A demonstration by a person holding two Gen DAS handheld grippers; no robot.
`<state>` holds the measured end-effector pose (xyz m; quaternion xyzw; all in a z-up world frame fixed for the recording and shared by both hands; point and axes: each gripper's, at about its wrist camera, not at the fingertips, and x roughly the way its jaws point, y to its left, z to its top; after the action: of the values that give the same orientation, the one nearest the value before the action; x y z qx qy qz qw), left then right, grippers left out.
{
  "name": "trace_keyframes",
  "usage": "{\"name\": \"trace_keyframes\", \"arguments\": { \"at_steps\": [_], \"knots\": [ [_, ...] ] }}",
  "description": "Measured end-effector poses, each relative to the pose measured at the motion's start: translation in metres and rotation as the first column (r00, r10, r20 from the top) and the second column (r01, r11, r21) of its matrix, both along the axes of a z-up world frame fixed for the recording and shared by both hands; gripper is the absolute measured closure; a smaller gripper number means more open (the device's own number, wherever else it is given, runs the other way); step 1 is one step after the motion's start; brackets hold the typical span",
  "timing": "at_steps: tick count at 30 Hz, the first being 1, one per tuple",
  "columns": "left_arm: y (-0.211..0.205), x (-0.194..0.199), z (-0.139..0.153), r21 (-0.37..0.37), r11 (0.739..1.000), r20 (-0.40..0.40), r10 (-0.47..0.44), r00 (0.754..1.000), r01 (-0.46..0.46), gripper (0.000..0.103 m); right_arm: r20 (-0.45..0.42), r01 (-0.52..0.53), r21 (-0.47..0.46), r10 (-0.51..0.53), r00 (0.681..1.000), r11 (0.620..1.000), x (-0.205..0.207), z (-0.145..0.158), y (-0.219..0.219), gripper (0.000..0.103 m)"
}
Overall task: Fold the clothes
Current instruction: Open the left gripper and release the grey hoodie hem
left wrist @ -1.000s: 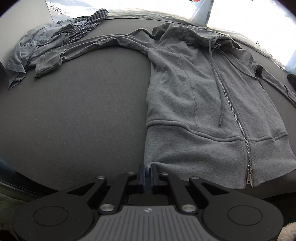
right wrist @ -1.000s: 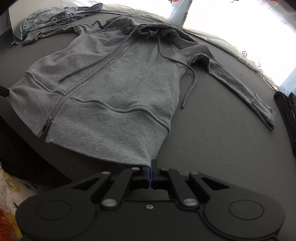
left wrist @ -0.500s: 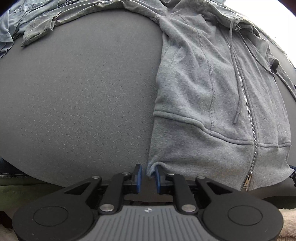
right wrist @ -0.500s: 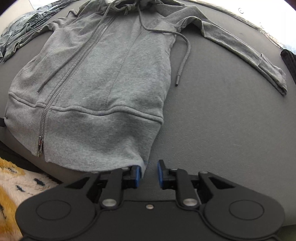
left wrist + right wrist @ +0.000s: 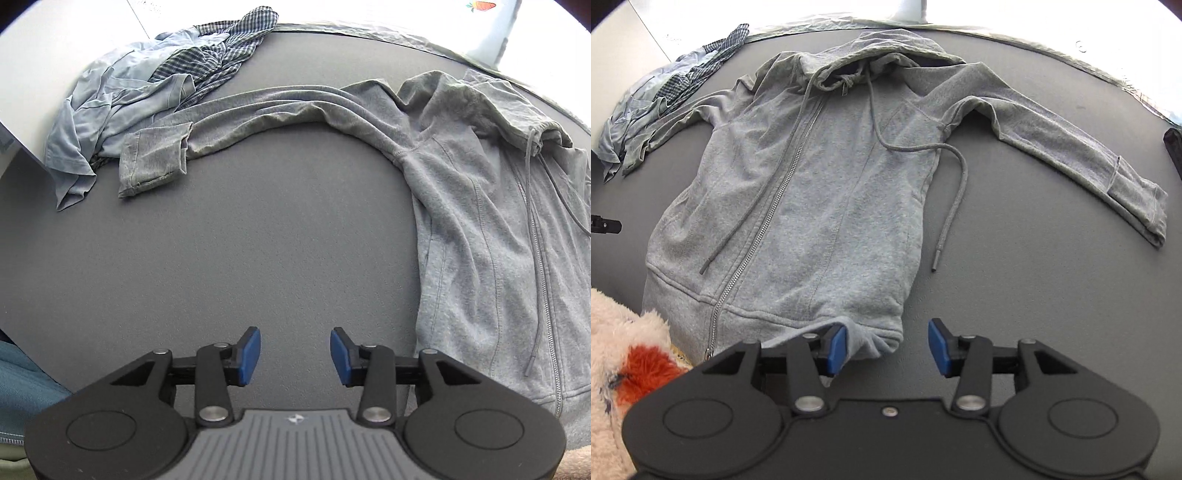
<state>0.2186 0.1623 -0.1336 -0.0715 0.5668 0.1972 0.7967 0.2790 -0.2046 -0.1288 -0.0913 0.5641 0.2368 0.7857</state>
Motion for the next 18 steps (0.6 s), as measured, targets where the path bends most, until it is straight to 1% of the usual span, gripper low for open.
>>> {"name": "trace_keyframes", "arguments": {
  "at_steps": [3,5,9,12,15,17,18],
  "knots": [
    [0.0,0.027,-0.002,0.031,0.999,-0.011,-0.042,0.999,0.042,0.058,-0.024,-0.015,0.008,0.015,1.0,1.0,0.013,0.007,-0.001,0.056],
    [0.0,0.045,-0.005,0.022,0.998,-0.006,-0.064,0.998,0.064,0.055,-0.036,-0.015,-0.003,0.015,0.999,1.0,0.02,0.01,-0.004,0.056],
    [-0.001,0.089,-0.01,-0.001,0.995,0.004,-0.098,0.995,0.098,0.054,-0.064,0.003,0.072,0.002,0.998,0.997,0.043,0.026,-0.01,0.053],
    [-0.003,0.127,-0.014,0.012,0.991,-0.004,-0.133,0.991,0.133,0.054,-0.074,-0.021,0.116,0.03,0.997,0.993,0.058,0.035,-0.004,0.053],
    [-0.009,0.164,-0.012,0.025,0.977,-0.001,-0.211,0.978,0.211,0.053,-0.075,-0.036,0.129,0.046,0.996,0.991,0.072,0.044,-0.001,0.053],
    [-0.014,0.185,-0.01,0.037,0.96,0.015,-0.277,0.961,0.277,0.048,-0.075,-0.043,0.137,0.053,0.996,0.99,0.082,0.05,-0.001,0.054],
    [-0.015,0.193,-0.011,0.038,0.956,0.015,-0.291,0.957,0.29,0.047,-0.075,-0.046,0.141,0.057,0.996,0.989,0.087,0.053,0.0,0.055]
  ]
}}
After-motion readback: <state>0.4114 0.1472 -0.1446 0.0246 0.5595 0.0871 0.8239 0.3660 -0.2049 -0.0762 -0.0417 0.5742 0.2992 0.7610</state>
